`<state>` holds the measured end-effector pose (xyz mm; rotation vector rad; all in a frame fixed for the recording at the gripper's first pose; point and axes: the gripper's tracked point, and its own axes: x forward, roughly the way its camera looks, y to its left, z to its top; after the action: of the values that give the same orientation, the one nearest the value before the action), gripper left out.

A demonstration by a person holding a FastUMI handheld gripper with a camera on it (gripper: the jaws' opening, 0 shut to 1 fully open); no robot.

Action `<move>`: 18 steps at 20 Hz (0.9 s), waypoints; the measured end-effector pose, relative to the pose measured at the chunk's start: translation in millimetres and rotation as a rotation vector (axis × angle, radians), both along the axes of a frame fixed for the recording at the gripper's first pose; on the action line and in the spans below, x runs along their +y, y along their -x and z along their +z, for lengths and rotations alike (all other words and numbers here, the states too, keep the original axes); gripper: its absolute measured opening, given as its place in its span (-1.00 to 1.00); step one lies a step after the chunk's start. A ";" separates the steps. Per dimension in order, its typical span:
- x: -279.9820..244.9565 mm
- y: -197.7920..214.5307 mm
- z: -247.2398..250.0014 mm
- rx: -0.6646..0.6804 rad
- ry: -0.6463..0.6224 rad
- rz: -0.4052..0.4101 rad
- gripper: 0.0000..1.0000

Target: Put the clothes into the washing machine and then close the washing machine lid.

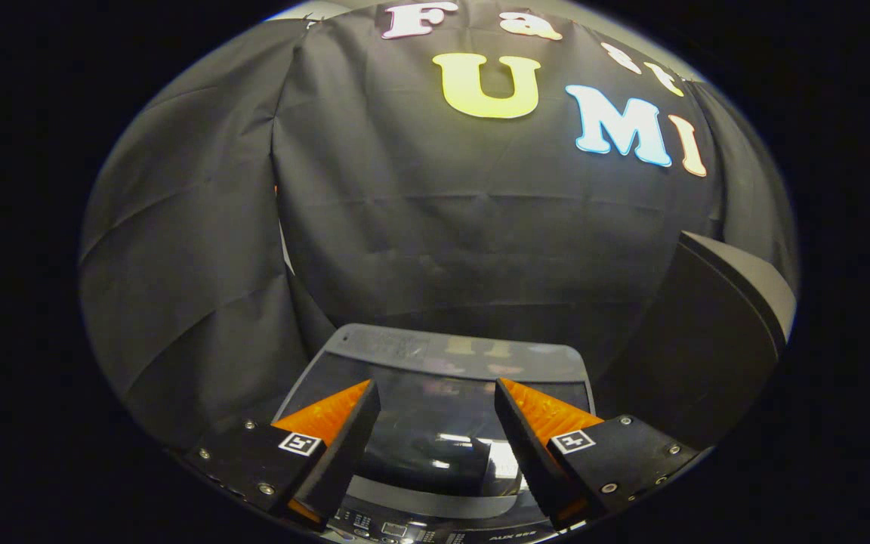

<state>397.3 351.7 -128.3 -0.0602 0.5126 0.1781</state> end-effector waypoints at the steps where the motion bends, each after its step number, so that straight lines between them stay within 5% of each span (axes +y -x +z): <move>1: -1.6 3.4 -4.5 0.002 -0.001 0.000 0.90; 8: 3.2 31.2 11.5 -0.054 -0.053 0.011 0.89; 18: -49.2 83.7 132.9 -0.265 -0.103 -0.006 0.89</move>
<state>313.6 302.4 4.6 0.0183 0.2391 0.1877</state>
